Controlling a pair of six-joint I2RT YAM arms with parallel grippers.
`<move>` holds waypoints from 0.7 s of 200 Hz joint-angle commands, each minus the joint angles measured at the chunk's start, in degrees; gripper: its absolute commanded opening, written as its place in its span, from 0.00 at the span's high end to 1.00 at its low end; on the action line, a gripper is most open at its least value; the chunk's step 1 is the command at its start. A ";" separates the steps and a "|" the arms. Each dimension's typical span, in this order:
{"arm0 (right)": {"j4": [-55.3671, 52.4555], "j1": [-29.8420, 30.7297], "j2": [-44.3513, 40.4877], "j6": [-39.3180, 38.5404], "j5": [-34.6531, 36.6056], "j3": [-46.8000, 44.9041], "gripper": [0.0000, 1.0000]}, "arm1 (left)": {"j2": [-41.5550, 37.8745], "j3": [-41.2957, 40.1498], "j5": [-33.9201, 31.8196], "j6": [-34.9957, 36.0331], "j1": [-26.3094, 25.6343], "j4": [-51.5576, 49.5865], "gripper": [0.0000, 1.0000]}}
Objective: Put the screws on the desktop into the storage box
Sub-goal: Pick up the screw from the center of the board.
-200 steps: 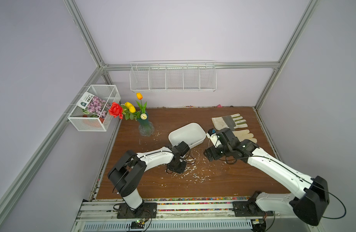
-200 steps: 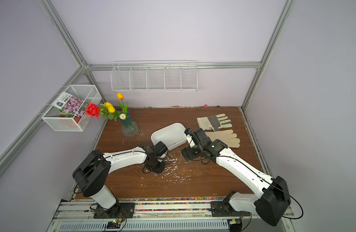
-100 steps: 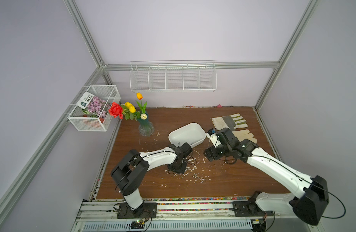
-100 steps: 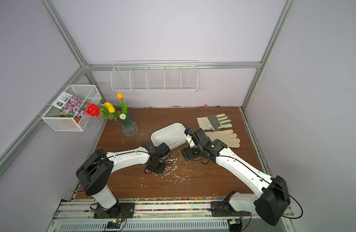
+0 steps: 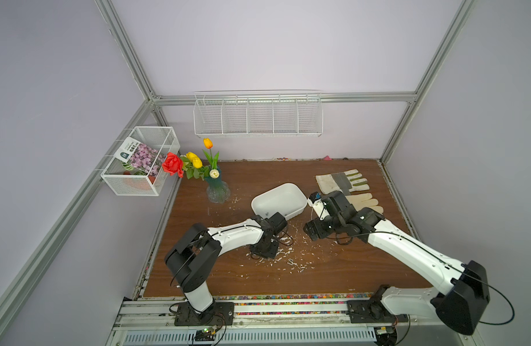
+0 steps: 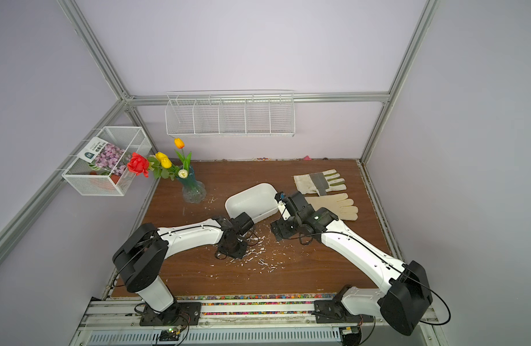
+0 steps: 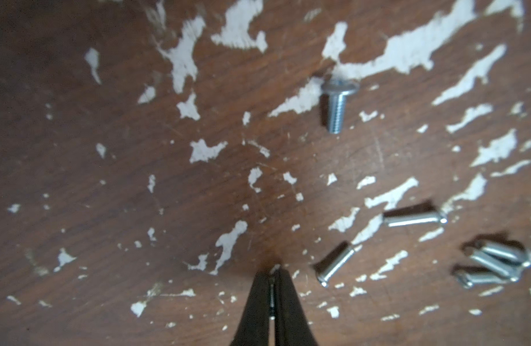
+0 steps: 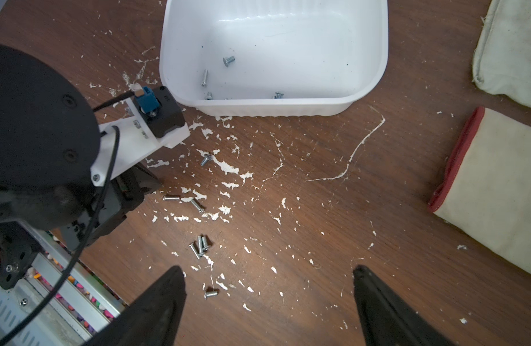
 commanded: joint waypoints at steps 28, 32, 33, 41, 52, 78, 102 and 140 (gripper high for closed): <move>-0.14 -0.18 0.64 0.02 0.70 -0.77 0.09 | -4.78 4.68 0.61 -0.46 -0.34 -2.05 0.93; -0.11 -0.24 0.58 0.01 0.75 -0.71 0.10 | -4.93 4.92 0.43 -0.64 -0.34 -2.25 0.93; -0.15 -0.21 0.61 0.01 0.77 -0.70 0.09 | -4.94 4.97 0.34 -0.60 -0.34 -2.34 0.93; -0.22 -0.19 0.58 0.11 1.06 -0.62 0.10 | -5.20 5.79 -0.40 -0.60 -0.25 -3.01 0.93; -0.45 -0.19 0.57 0.19 1.51 -0.54 0.10 | -5.16 7.10 -1.61 -0.39 -0.09 -4.06 0.93; -0.56 -0.18 0.21 0.19 1.66 -0.53 0.10 | -4.69 10.82 -5.44 1.22 1.27 -5.06 0.93; -0.71 -0.18 0.06 0.27 1.85 -0.53 0.10 | -3.31 16.03 -5.50 3.89 5.40 -4.29 0.93; -0.70 -0.18 -0.14 0.27 1.49 -0.59 0.10 | 0.83 23.74 -5.94 10.00 11.09 -1.75 0.90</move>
